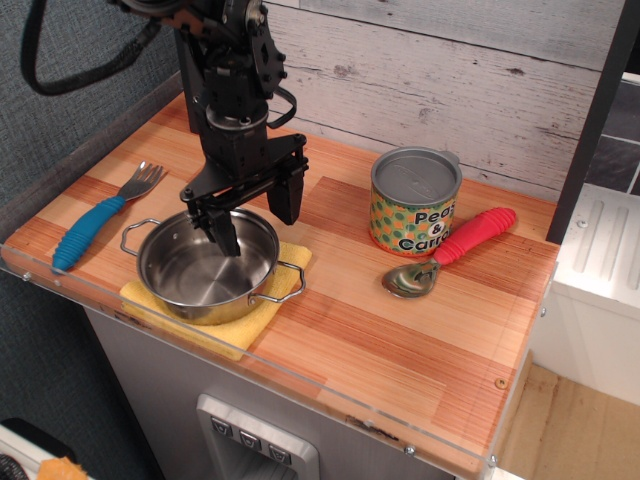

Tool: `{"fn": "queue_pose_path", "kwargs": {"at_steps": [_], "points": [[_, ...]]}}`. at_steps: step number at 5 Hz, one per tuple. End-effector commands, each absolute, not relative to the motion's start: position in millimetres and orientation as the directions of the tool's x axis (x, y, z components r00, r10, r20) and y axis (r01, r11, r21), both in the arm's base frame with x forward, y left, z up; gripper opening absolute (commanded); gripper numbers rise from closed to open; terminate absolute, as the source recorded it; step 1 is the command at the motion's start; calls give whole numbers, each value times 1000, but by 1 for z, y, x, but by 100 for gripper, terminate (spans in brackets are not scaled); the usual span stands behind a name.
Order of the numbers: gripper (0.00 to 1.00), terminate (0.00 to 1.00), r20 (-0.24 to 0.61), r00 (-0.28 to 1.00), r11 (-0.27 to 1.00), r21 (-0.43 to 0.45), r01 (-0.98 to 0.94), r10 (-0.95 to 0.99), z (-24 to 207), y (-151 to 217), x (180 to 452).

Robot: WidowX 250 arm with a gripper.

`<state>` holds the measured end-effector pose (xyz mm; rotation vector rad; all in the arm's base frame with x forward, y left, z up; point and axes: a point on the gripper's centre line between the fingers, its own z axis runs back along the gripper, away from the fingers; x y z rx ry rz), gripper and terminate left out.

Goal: PICK UP THE VESSEL AND PUT ANOTHER SIDE OF THE TABLE

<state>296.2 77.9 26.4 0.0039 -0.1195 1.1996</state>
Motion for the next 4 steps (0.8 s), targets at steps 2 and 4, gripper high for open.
{"fn": "queue_pose_path", "kwargs": {"at_steps": [2, 4], "points": [[0, 0, 110, 336, 345, -76, -936, 935, 33, 75, 294], [0, 0, 92, 327, 332, -45, -942, 940, 45, 76, 298]]}}
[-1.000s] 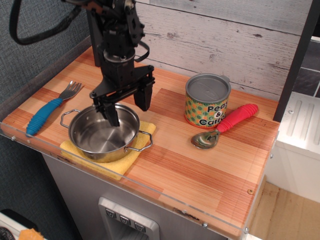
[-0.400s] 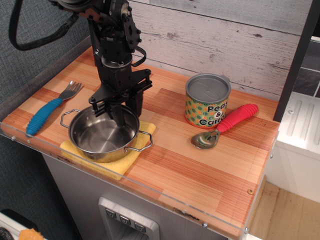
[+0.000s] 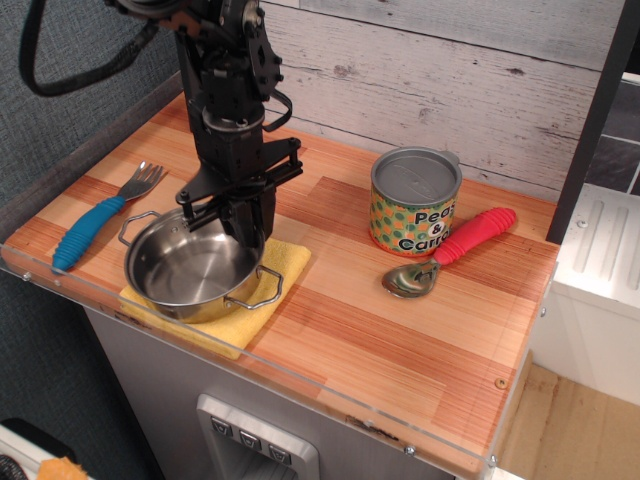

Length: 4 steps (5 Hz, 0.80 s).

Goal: PICK UP THE VESSEL AND PUT ANOTHER SIDE OF THE TABLE

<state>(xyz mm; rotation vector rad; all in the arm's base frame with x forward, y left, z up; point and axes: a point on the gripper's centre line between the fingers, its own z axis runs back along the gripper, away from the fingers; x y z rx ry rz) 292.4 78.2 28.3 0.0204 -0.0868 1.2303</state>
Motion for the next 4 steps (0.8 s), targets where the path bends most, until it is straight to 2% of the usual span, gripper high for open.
{"fn": "queue_pose_path", "kwargs": {"at_steps": [1, 2, 4], "points": [[0, 0, 97, 311, 311, 17, -950, 946, 56, 77, 303], [0, 0, 67, 315, 313, 48, -949, 947, 64, 80, 310], [0, 0, 103, 333, 326, 74, -942, 937, 77, 86, 344]]}}
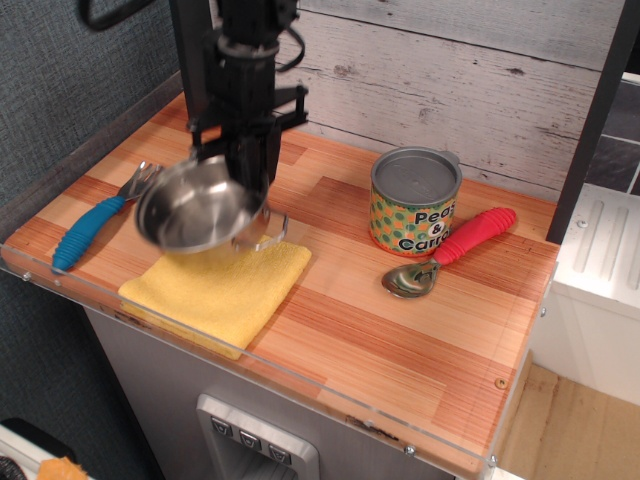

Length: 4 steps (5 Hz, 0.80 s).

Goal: PICK UP THE VESSEL AND PUT ANOTHER SIDE OF THE TABLE

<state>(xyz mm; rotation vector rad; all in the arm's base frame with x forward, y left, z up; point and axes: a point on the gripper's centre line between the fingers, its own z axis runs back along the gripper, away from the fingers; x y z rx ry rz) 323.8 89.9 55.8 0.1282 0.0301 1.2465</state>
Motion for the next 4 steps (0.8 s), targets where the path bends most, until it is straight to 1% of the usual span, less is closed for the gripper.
{"fn": "queue_pose_path", "kwargs": {"at_steps": [1, 2, 3, 4], "points": [[0, 0, 130, 329, 324, 57, -944, 935, 79, 88, 360], [0, 0, 149, 303, 299, 49, -953, 941, 75, 90, 377], [0, 0, 152, 272, 273, 19, -962, 950, 71, 96, 391], [0, 0, 168, 246, 249, 6, -969, 955, 65, 101, 400]]}}
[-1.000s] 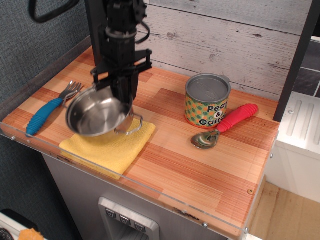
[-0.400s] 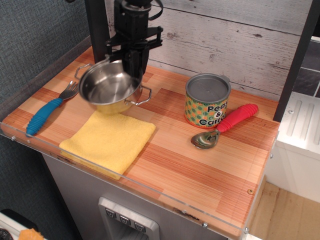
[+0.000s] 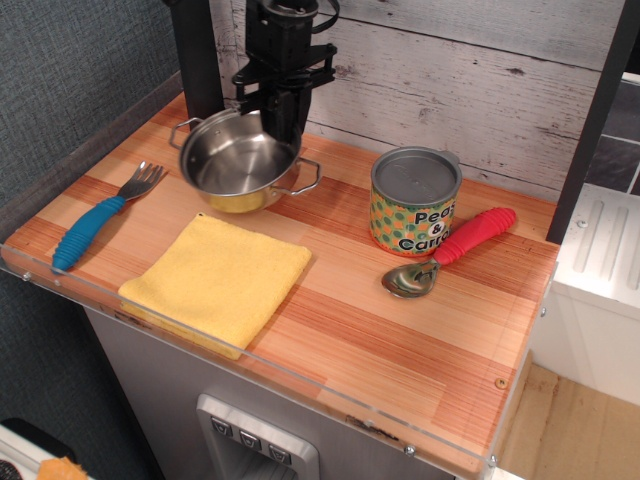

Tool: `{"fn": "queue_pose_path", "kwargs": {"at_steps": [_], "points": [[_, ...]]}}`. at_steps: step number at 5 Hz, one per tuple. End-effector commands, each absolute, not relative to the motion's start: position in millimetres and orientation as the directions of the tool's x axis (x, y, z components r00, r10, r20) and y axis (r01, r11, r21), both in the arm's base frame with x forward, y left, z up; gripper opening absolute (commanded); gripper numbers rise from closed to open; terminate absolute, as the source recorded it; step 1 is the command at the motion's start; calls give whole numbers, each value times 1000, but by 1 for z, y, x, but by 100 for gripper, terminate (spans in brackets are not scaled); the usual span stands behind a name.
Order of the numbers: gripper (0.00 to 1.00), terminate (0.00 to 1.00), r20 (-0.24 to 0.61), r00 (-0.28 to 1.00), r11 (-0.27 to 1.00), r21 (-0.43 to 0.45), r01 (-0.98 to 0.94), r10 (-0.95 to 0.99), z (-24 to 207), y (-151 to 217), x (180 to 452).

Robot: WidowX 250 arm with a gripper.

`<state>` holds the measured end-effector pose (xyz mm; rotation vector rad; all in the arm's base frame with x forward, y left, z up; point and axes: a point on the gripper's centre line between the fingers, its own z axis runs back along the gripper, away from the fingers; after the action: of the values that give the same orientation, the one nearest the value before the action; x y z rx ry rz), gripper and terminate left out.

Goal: PICK UP THE VESSEL AND PUT ANOTHER SIDE OF THE TABLE

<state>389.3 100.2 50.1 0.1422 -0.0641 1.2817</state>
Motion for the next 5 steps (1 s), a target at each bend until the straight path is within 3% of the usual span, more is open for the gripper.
{"fn": "queue_pose_path", "kwargs": {"at_steps": [1, 3, 4, 5], "points": [[0, 0, 209, 196, 208, -33, -978, 958, 60, 101, 400], [0, 0, 297, 158, 211, -156, -965, 942, 50, 101, 397], [100, 0, 288, 160, 219, -185, -958, 944, 51, 103, 392], [100, 0, 313, 192, 251, -161, -954, 930, 55, 105, 392]]}}
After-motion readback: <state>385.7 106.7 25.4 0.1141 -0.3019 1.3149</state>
